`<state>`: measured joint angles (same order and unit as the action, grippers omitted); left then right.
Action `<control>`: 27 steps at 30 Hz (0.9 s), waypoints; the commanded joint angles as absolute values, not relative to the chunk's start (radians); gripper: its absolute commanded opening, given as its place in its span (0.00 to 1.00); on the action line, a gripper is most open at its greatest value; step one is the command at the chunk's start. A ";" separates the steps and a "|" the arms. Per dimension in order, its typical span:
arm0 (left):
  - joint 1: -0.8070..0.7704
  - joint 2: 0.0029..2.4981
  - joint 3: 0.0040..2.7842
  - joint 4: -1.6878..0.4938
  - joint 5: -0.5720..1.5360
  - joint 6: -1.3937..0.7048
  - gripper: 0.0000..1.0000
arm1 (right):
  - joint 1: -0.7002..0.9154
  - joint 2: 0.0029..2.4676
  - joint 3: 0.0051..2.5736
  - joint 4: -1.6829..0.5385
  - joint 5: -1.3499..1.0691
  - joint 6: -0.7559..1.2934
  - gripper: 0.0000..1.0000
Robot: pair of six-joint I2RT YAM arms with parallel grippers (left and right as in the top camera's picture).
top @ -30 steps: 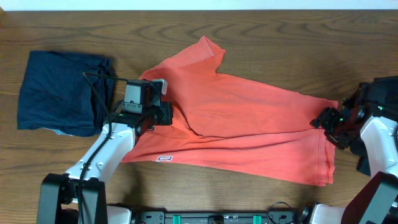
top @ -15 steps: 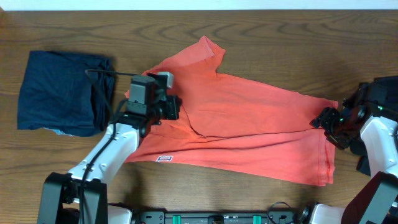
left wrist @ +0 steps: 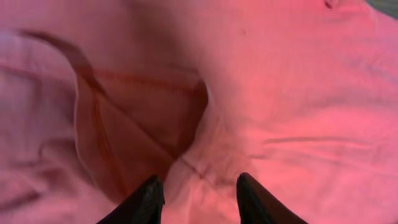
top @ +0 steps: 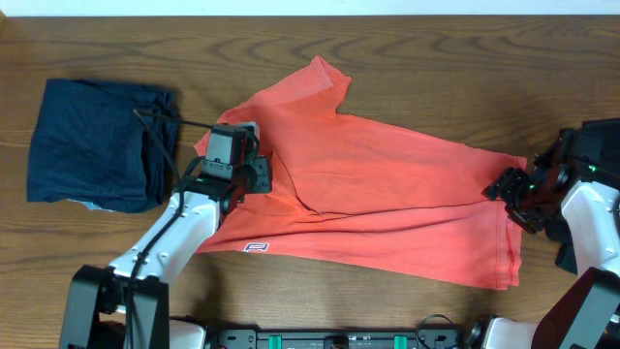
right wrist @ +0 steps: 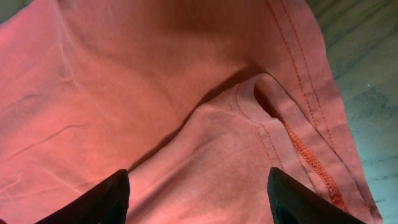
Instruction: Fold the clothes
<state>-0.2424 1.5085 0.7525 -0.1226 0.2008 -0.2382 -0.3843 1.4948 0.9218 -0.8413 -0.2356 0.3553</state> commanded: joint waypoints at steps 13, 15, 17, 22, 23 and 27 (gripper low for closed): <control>-0.239 1.653 0.764 -0.023 0.316 -0.220 0.21 | -0.386 1.481 0.935 -0.841 -0.240 0.343 0.69; -0.241 1.654 0.764 -0.009 0.374 -0.220 0.15 | -0.386 1.481 0.935 -0.841 -0.240 0.343 0.69; -0.242 1.654 0.764 -0.010 0.362 -0.220 0.13 | -0.386 1.481 0.935 -0.841 -0.240 0.343 0.69; -0.241 1.653 0.764 0.000 0.218 -0.219 0.24 | -0.386 1.481 0.935 -0.842 -0.240 0.343 0.69; -0.241 1.653 0.764 0.007 0.195 -0.219 0.28 | -0.386 1.481 0.935 -0.842 -0.240 0.343 0.69; -0.241 1.654 0.764 0.022 0.112 -0.218 0.44 | -0.386 1.481 0.935 -0.846 -0.240 0.343 0.69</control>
<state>-0.2432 1.6493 0.7525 0.0154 0.2073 -0.2276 -0.3843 1.4948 0.9218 -0.8440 -0.2356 0.3553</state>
